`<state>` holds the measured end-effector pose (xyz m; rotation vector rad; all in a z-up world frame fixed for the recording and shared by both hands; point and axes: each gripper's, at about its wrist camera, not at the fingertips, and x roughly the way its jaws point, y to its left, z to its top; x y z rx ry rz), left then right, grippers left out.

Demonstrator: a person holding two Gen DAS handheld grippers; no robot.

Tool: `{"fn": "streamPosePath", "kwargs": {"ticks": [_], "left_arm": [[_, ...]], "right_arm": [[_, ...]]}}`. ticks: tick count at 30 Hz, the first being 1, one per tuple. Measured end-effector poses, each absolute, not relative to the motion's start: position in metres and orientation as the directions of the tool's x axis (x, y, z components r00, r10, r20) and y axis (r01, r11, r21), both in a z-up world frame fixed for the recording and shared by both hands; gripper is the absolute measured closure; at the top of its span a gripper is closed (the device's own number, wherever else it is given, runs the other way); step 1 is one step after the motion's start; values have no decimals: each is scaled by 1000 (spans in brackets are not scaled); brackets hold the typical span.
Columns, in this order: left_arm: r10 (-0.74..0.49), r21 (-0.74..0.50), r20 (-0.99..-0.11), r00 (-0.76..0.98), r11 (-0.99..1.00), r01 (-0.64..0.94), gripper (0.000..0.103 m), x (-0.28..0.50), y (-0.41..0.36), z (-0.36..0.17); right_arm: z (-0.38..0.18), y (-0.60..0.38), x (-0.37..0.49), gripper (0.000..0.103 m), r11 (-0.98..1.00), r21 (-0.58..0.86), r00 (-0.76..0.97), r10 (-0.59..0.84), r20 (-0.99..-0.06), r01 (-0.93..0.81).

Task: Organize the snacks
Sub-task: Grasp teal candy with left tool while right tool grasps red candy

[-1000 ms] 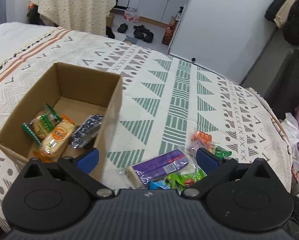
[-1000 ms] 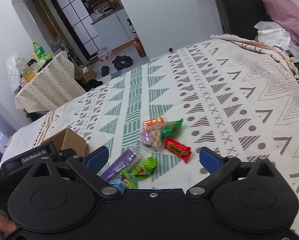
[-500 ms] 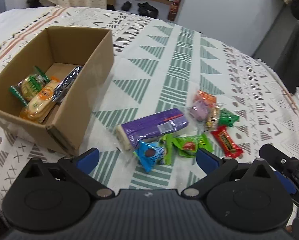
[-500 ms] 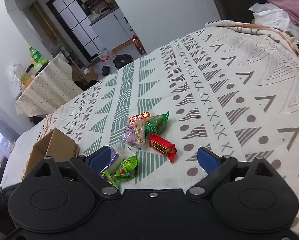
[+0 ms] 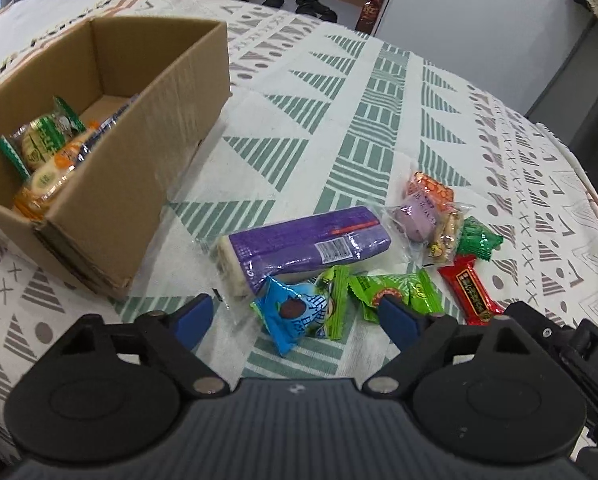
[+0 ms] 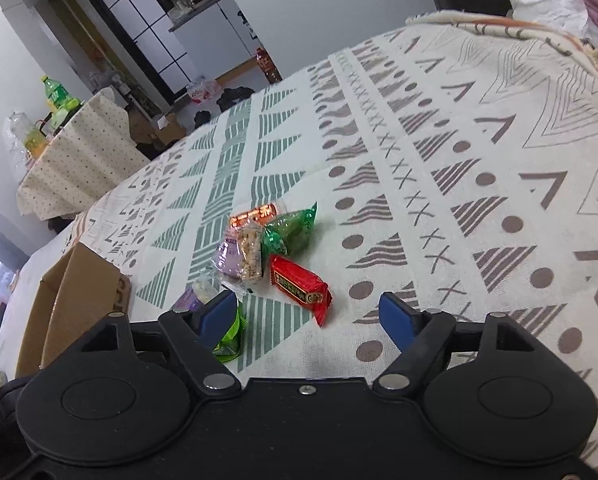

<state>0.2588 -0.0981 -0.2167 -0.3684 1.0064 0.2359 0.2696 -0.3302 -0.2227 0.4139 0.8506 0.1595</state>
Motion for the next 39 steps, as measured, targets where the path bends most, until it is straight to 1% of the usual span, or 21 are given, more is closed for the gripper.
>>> {"fn": "streamPosePath", "kwargs": {"ticks": [1,6,7,8,9,11,12,14,17,19,21,22,23,25,26,33,39], "left_arm": [[30,-185,-858,512,913,-364,20,261,-98,-219],[60,-158,-862,503,911,-380,23,264,-99,-227],[63,-156,-864,500,910,-384,28,265,-99,-228],[64,-155,-866,495,908,-388,35,265,-98,-230],[63,-155,-869,490,907,-392,39,265,-97,-231],[41,-172,-874,483,905,-388,57,265,-95,-233],[42,-168,-877,478,906,-388,59,265,-96,-233],[47,-164,-876,481,907,-388,67,264,-96,-232],[36,-178,-878,476,901,-396,70,264,-94,-230],[31,-185,-877,479,899,-397,71,262,-93,-227],[32,-187,-873,487,900,-394,71,260,-94,-223],[30,-192,-870,492,899,-394,71,260,-94,-220],[25,-199,-868,497,898,-392,71,259,-94,-218],[14,-212,-864,504,897,-387,72,258,-94,-215],[9,-216,-862,507,898,-384,74,257,-94,-213],[-14,-258,-831,556,895,-363,75,251,-91,-194],[-44,-302,-804,592,889,-344,77,245,-84,-179]], "right_arm": [[-225,-330,272,27,910,414,649,300,-699,25],[-234,-327,281,28,913,409,638,306,-707,15],[-235,-326,283,28,913,409,637,307,-707,14],[-237,-325,285,28,913,407,635,308,-708,11],[-238,-324,288,29,915,403,634,307,-710,8],[-241,-320,294,30,921,390,632,304,-713,-3],[-242,-318,297,31,923,386,630,304,-714,-7],[-245,-314,301,34,925,379,627,303,-717,-14],[-247,-310,305,39,933,359,628,295,-720,-26],[-247,-309,305,48,933,359,625,298,-722,-30],[-248,-309,304,73,931,364,611,308,-730,-34],[-248,-309,303,79,931,362,602,309,-737,-34],[-248,-309,300,82,931,364,597,312,-739,-35],[-245,-308,295,84,933,357,598,308,-740,-38],[-243,-307,292,85,935,351,602,304,-738,-42],[-225,-309,276,86,937,348,629,286,-723,-26],[-203,-305,264,87,938,343,673,278,-686,-37]]}}
